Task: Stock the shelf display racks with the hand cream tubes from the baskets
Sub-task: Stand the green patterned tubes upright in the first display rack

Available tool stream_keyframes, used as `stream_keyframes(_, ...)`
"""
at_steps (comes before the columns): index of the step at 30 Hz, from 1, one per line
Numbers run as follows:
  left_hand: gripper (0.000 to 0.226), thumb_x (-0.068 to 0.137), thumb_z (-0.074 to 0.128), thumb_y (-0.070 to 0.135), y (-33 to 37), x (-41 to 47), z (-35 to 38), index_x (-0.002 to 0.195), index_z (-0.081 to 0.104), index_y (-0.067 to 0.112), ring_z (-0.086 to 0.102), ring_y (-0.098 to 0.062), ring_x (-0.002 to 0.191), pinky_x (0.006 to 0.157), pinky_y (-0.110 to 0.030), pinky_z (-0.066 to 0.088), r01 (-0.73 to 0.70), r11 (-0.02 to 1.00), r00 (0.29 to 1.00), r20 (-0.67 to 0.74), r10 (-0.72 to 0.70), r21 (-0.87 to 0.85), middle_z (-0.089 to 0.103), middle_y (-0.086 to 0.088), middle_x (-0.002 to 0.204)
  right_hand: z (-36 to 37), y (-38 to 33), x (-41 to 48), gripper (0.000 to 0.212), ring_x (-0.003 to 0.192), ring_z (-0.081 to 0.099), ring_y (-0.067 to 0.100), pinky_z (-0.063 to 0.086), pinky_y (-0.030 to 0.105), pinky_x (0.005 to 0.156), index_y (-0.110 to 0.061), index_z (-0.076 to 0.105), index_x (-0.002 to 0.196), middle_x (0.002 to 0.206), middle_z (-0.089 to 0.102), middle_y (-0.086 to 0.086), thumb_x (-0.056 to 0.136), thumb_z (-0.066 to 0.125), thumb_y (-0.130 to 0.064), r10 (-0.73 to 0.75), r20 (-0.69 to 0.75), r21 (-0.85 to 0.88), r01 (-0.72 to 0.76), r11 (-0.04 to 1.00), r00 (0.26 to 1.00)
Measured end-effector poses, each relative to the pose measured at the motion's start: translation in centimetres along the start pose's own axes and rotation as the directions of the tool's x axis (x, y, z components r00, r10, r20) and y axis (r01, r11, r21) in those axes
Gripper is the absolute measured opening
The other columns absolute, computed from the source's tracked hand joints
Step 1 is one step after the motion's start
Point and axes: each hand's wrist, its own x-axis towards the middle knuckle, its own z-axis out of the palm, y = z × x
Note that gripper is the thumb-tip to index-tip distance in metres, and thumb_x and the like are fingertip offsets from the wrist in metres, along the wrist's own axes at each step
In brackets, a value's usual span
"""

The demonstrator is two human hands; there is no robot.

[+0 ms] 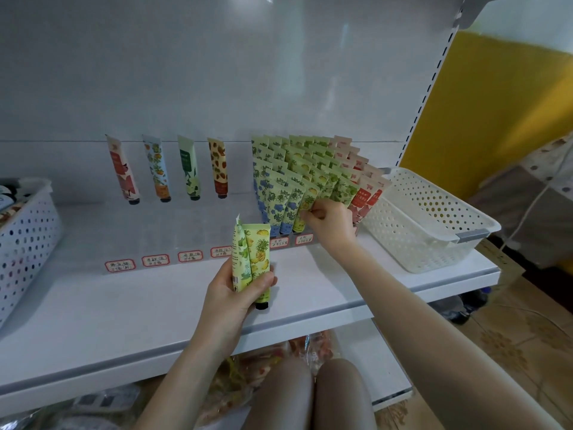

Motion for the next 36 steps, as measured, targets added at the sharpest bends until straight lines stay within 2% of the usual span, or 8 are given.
stream_keyframes(3,0.028,0.077,0.067,0.009,0.1,-0.1,0.1,0.101,0.059,0.022,0.070,-0.016,0.083,0.069,-0.029,0.051,0.011,1.000,1.000,0.004,-0.011,-0.012,0.073,0.006,0.086,-0.1,-0.1,-0.2,0.028,0.057,0.042,0.010,0.030,0.010,0.045,-0.011,0.045,0.065,0.061,0.050,-0.003,0.089,0.060,-0.015,0.000,0.015,-0.008,0.000,1.000,1.000)
stream_keyframes(6,0.029,0.077,0.067,0.009,0.0,-0.2,0.0,0.101,0.059,0.023,0.070,-0.015,0.082,0.068,-0.029,0.052,0.024,1.000,1.000,-0.002,-0.024,-0.016,0.072,0.002,0.091,-0.1,-0.3,-0.5,0.015,0.076,0.056,0.025,0.037,0.025,0.060,-0.004,0.054,0.085,0.085,0.066,0.013,0.089,0.059,-0.017,-0.002,0.032,0.003,0.002,1.000,1.000)
stream_keyframes(9,0.030,0.076,0.068,0.009,0.1,-0.2,0.0,0.101,0.059,0.023,0.070,-0.015,0.082,0.072,-0.029,0.051,0.021,1.000,1.000,-0.006,-0.021,-0.011,0.071,-0.001,0.094,-0.3,-0.5,-0.8,0.024,0.089,0.059,0.029,0.034,0.025,0.062,0.003,0.056,0.104,0.097,0.067,0.018,0.089,0.060,-0.016,0.009,0.018,0.002,-0.009,1.000,1.000)
stream_keyframes(16,0.029,0.079,0.067,0.008,0.2,-0.2,0.1,0.102,0.059,0.023,0.069,-0.014,0.084,0.072,-0.028,0.050,0.023,1.000,1.000,0.003,-0.023,-0.007,0.071,-0.001,0.095,-0.4,-0.7,-0.9,0.020,0.090,0.061,0.031,0.037,0.024,0.061,0.004,0.058,0.101,0.096,0.067,0.019,0.088,0.060,-0.012,0.031,0.011,0.043,-0.032,0.999,0.999)
stream_keyframes(23,0.028,0.079,0.068,0.008,0.2,-0.2,0.2,0.099,0.060,0.026,0.067,-0.019,0.092,0.076,-0.029,0.050,0.015,1.000,1.000,0.001,-0.015,0.008,0.071,0.000,0.095,-0.8,-0.4,-1.3,0.036,0.083,0.055,0.019,0.042,0.026,0.069,0.000,0.054,0.121,0.099,0.064,0.012,0.089,0.060,-0.014,0.051,0.000,0.101,-0.050,0.994,0.999)
stream_keyframes(28,0.031,0.074,0.072,0.010,0.8,0.0,0.5,0.097,0.061,0.026,0.066,-0.023,0.093,0.071,-0.031,0.050,-0.010,1.000,1.000,-0.002,0.010,0.022,0.070,-0.003,0.098,-1.9,-0.5,-3.0,0.012,0.067,0.061,0.013,0.052,0.032,0.067,-0.009,0.065,0.089,0.071,0.064,-0.001,0.091,0.057,-0.017,0.014,-0.189,0.274,0.039,0.961,0.982)
stream_keyframes(31,0.032,0.071,0.074,0.015,1.0,0.0,1.1,0.098,0.061,0.025,0.066,-0.023,0.093,0.069,-0.030,0.050,-0.024,0.998,1.000,0.008,0.023,0.051,0.071,-0.002,0.097,-3.3,-1.8,-4.9,0.018,0.064,0.062,0.012,0.052,0.028,0.062,-0.016,0.064,0.075,0.069,0.066,0.001,0.091,0.058,-0.023,-0.046,-0.020,0.423,0.050,0.905,0.999)
stream_keyframes(36,0.029,0.073,0.074,0.015,1.1,-0.5,2.4,0.098,0.061,0.023,0.067,-0.026,0.089,0.059,-0.026,0.050,-0.052,0.994,0.998,0.043,0.048,0.097,0.070,-0.004,0.092,-3.9,-2.5,-6.9,0.006,0.062,0.063,0.000,0.050,0.015,0.058,-0.018,0.064,0.079,0.068,0.066,-0.007,0.084,0.066,-0.020,-0.094,0.254,0.483,-0.042,0.875,0.962)
